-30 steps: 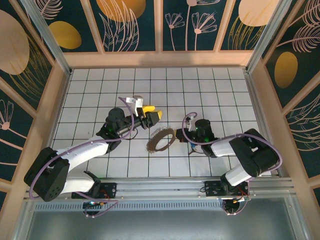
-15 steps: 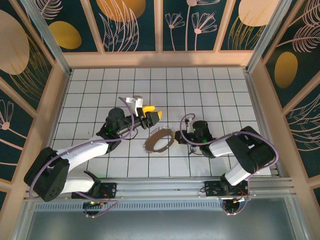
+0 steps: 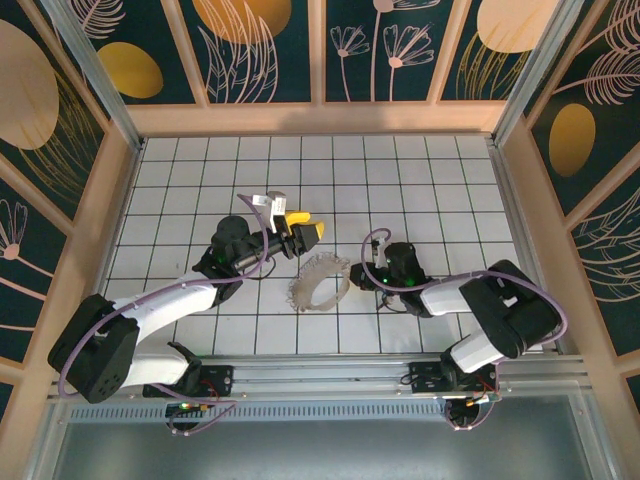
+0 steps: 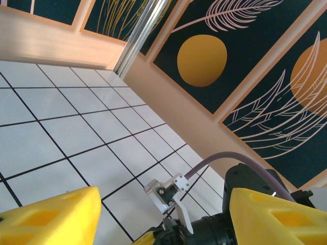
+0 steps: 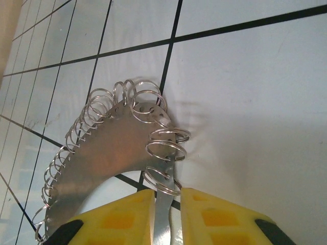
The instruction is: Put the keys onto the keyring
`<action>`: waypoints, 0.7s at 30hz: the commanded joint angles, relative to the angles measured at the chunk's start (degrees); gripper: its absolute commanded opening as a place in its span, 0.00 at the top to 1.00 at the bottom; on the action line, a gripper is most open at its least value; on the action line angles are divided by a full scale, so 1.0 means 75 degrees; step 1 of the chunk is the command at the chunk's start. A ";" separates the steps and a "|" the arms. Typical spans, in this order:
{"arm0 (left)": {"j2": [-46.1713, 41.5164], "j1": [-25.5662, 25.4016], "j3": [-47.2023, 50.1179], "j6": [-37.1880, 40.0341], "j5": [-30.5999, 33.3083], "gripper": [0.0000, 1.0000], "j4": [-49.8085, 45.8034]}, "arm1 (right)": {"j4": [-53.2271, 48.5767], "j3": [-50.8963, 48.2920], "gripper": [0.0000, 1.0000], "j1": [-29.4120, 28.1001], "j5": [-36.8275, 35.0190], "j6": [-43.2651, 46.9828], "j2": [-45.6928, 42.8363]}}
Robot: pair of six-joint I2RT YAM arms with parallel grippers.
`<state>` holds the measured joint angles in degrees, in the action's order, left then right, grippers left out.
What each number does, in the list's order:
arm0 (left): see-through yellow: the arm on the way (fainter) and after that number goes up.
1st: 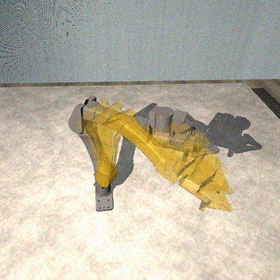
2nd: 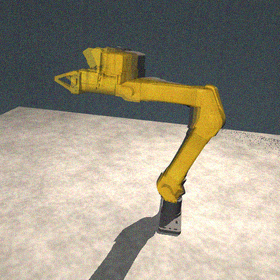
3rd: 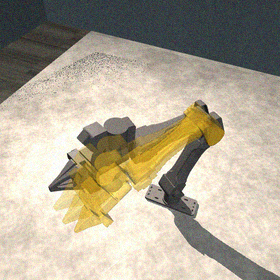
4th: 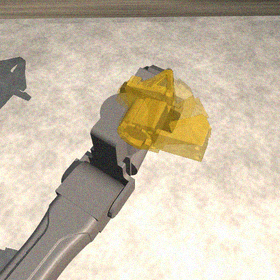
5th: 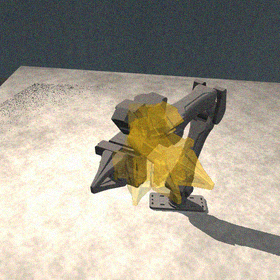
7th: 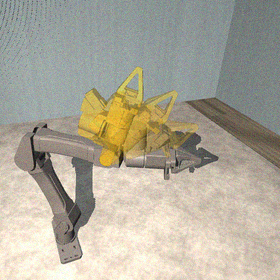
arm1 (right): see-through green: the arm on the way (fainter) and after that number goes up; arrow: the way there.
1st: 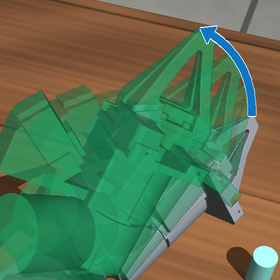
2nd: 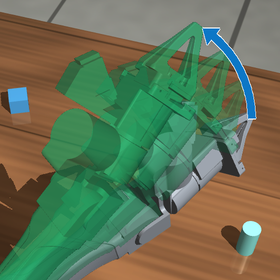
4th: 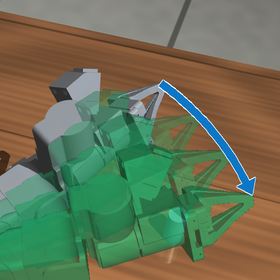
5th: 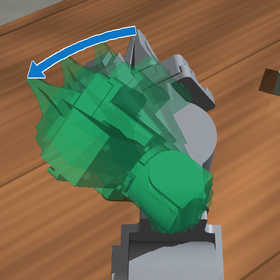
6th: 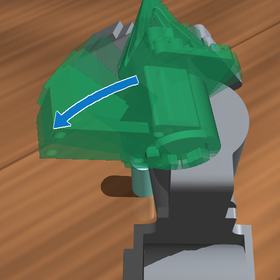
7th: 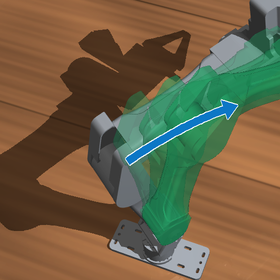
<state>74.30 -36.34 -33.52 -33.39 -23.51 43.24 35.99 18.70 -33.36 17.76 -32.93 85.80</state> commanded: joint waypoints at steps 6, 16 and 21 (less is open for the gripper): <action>-0.0004 -0.0018 -0.0054 0.0121 -0.0112 0.32 0.0152 | -0.0643 0.0082 0.77 -0.0204 -0.0375 0.0335 -0.0425; 0.0073 -0.0014 -0.0119 0.0091 -0.0152 0.32 0.0176 | -0.0755 0.0293 0.70 -0.0392 -0.0527 0.0463 -0.0223; 0.0047 -0.0017 -0.0095 0.0091 -0.0153 0.32 0.0187 | -0.0755 0.0458 0.71 -0.0415 -0.0598 0.0544 0.0003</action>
<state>74.30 -36.34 -33.52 -33.41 -23.55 43.24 30.57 20.71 -36.01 14.41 -30.28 84.60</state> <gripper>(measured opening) 0.680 0.294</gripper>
